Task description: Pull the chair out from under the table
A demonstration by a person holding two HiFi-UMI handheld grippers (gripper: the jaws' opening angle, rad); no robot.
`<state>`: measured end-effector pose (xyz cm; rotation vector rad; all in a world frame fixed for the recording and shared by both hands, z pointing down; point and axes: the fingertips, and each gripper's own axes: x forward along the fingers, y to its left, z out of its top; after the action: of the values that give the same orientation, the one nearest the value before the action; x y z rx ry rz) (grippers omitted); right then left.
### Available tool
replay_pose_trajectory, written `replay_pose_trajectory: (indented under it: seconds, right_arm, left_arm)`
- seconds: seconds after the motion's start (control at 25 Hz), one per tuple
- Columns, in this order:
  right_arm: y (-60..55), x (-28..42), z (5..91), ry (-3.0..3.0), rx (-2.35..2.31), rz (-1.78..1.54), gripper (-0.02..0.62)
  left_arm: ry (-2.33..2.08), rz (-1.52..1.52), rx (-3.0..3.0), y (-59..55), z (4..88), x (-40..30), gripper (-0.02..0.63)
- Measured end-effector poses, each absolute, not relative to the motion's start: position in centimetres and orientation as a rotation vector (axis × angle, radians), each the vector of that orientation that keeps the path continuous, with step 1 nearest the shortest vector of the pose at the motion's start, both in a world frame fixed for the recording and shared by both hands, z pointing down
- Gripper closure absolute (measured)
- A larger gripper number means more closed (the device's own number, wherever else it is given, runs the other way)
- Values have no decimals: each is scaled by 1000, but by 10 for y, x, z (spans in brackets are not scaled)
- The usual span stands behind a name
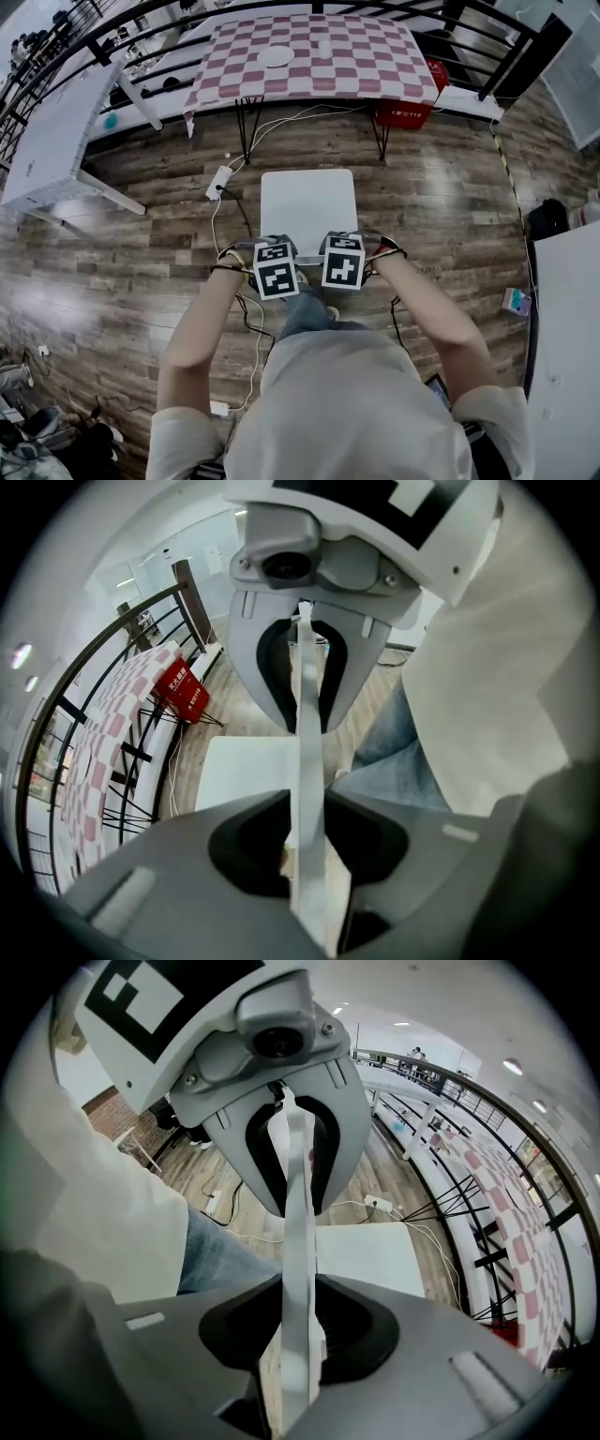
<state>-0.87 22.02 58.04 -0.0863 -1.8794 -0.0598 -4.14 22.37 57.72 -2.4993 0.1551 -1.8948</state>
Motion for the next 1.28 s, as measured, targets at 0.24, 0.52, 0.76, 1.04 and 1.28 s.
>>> replay_pose_trajectory:
  seconds: [0.24, 0.52, 0.76, 1.04, 1.28]
  right_arm:
    - [223, -6, 565, -1898, -73, -67, 502]
    - [221, -5, 547, -1923, -41, -117, 526]
    - [212, -4, 531, -1963, 32, -133, 595]
    - [205, 3, 527, -1981, 90, -128, 595]
    - [196, 2, 522, -2048, 209, -90, 595]
  left_arm:
    - [202, -1865, -2515, 227, 559, -44, 506]
    - [254, -1832, -2496, 225, 542, -43, 538]
    - [357, -1756, -2518, 215, 526, -40, 575]
    - [423, -1721, -2568, 211, 522, -32, 595]
    - [625, -1544, -2734, 198, 512, -24, 595]
